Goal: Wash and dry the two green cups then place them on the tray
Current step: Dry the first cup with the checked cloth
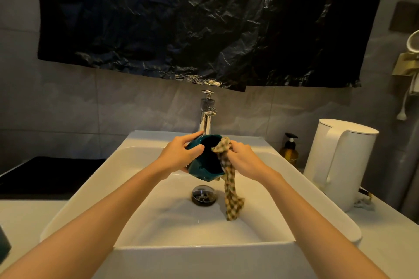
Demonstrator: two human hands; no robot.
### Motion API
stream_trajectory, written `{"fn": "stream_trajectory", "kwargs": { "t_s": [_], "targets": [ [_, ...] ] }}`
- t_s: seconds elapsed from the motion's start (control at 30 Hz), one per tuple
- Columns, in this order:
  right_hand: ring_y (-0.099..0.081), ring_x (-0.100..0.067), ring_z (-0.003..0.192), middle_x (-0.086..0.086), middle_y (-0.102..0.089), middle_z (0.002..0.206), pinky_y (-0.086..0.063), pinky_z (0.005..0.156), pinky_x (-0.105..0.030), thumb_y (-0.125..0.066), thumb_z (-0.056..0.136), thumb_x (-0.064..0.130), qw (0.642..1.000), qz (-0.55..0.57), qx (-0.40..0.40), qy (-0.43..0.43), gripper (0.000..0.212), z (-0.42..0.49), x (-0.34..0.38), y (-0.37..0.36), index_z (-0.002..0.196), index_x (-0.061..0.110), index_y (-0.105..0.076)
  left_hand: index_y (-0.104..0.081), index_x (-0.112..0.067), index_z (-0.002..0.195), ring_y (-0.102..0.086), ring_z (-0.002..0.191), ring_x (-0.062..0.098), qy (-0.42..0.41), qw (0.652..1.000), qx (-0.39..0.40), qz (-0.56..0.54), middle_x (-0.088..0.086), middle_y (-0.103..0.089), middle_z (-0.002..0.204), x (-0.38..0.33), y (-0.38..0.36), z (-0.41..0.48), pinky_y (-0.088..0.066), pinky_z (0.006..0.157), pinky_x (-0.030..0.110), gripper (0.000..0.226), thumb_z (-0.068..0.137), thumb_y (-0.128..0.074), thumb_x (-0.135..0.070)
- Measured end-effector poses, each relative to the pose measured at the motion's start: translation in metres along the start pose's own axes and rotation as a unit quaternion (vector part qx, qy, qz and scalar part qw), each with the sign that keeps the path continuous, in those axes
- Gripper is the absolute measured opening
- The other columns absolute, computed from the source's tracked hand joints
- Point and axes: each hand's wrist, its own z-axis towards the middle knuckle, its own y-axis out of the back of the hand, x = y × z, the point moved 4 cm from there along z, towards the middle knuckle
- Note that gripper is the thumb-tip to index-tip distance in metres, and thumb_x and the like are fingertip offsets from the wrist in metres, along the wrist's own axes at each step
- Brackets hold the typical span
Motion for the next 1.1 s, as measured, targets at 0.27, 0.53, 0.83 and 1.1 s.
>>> {"fn": "stream_trajectory", "kwargs": {
  "t_s": [0.27, 0.53, 0.83, 1.1],
  "targets": [
    [-0.055, -0.019, 0.073, -0.004, -0.056, 0.084, -0.046, 0.06, -0.031, -0.054, 0.09, 0.011, 0.967, 0.025, -0.244, -0.076, 0.013, -0.007, -0.017, 0.044, 0.097, 0.013, -0.043, -0.044, -0.033, 0.137, -0.053, 0.112, 0.028, 0.007, 0.998, -0.048, 0.029, 0.004, -0.053, 0.13, 0.006, 0.01, 0.003, -0.059, 0.071, 0.043, 0.046, 0.093, -0.056, -0.028],
    [-0.055, -0.009, 0.081, -0.003, -0.059, 0.097, -0.043, 0.062, -0.021, -0.068, 0.084, 0.013, 0.975, 0.157, -0.108, -0.11, 0.028, -0.005, -0.011, 0.027, 0.105, 0.015, -0.05, -0.045, -0.036, 0.135, -0.053, 0.111, 0.026, -0.002, 1.0, -0.015, 0.027, 0.002, -0.053, 0.131, 0.001, 0.0, 0.002, -0.059, 0.065, 0.038, 0.045, 0.092, -0.056, -0.027],
    [-0.061, -0.014, 0.105, -0.011, -0.059, 0.128, -0.053, 0.08, -0.022, -0.056, 0.09, -0.002, 0.951, 0.3, 0.037, -0.062, 0.046, -0.007, -0.001, 0.015, 0.129, 0.012, -0.036, -0.045, -0.042, 0.134, -0.058, 0.106, 0.026, -0.01, 0.997, -0.034, 0.069, 0.0, -0.057, 0.127, 0.004, 0.004, 0.0, -0.06, 0.068, 0.041, 0.047, 0.089, -0.057, -0.033],
    [-0.044, -0.023, 0.128, -0.009, -0.03, 0.152, -0.053, 0.091, -0.033, -0.079, 0.071, -0.004, 0.983, 0.18, 0.016, 0.014, 0.087, -0.009, 0.006, 0.01, 0.13, 0.037, -0.029, -0.043, -0.04, 0.136, -0.056, 0.11, 0.024, -0.023, 0.996, -0.044, 0.078, -0.001, -0.055, 0.13, 0.002, 0.006, -0.001, -0.06, 0.071, 0.04, 0.049, 0.09, -0.057, -0.032]
  ]
}}
